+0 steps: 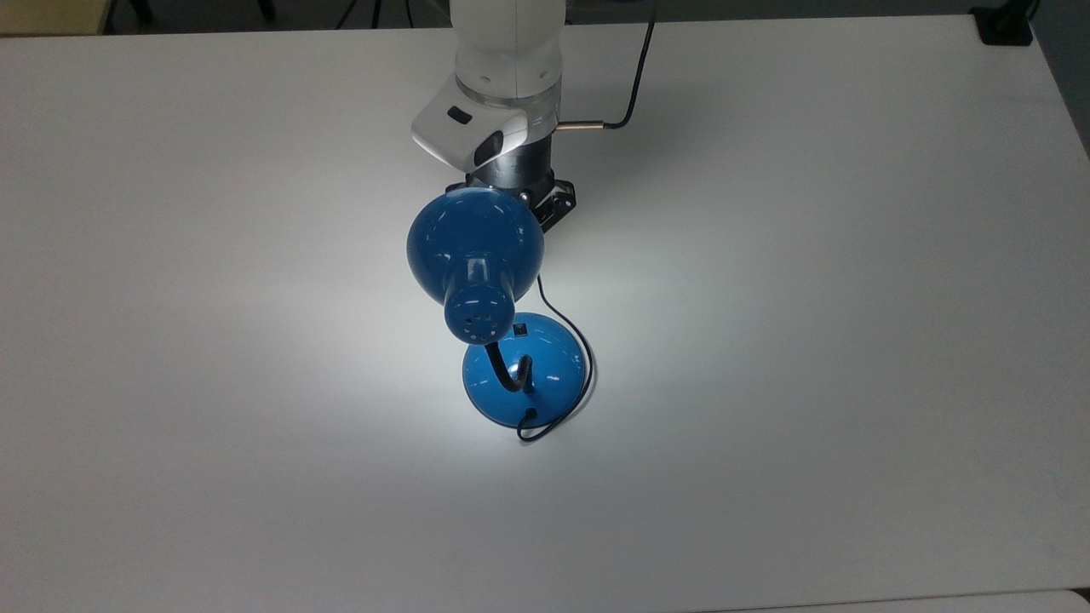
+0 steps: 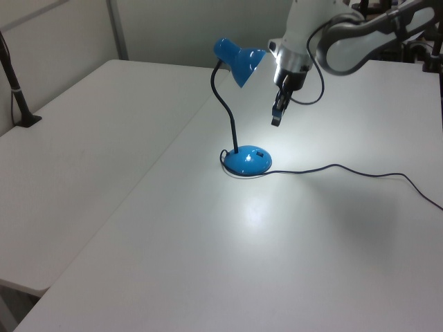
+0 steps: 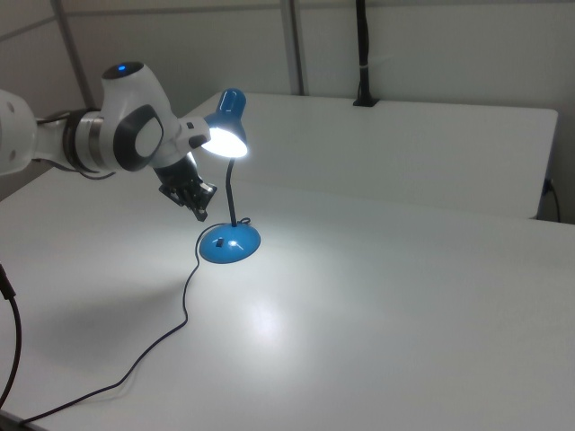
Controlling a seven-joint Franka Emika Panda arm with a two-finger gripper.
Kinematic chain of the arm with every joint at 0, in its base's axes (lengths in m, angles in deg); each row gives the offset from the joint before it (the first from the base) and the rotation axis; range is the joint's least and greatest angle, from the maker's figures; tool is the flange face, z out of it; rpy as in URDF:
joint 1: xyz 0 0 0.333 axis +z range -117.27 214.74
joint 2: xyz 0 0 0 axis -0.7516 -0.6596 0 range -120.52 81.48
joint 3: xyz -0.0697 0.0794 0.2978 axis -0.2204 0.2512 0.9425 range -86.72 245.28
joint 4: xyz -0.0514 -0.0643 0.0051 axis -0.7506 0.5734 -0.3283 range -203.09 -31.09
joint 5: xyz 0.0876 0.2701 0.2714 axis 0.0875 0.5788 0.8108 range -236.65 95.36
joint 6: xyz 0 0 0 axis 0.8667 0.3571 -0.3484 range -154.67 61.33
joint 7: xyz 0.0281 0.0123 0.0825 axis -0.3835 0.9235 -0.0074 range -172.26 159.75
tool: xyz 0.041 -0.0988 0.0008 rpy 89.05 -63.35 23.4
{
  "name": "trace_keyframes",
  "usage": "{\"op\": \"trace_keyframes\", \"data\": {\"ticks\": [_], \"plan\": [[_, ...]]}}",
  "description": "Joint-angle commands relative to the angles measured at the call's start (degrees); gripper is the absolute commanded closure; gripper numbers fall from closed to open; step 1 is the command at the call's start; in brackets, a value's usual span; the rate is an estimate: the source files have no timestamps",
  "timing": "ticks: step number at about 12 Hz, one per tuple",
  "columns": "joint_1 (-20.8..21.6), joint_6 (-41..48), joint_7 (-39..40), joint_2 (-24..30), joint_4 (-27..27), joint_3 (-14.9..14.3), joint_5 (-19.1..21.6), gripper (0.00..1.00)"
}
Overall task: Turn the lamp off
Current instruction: 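Lower the gripper onto the switch on the lamp base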
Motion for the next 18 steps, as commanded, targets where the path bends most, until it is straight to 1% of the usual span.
{"op": "trace_keyframes", "data": {"ticks": [1, 5, 9, 18], "plan": [[0.44, -10.25, 1.49, -0.08, -6.20, 0.20, -0.81, 1.00], [0.26, -17.11, 1.49, -4.21, -6.47, 0.46, -1.07, 1.00], [0.08, -22.74, 1.40, -7.29, -6.21, 0.46, -3.62, 1.00], [-1.23, -23.63, 1.40, -8.87, -5.68, 0.46, -5.64, 1.00]]}}
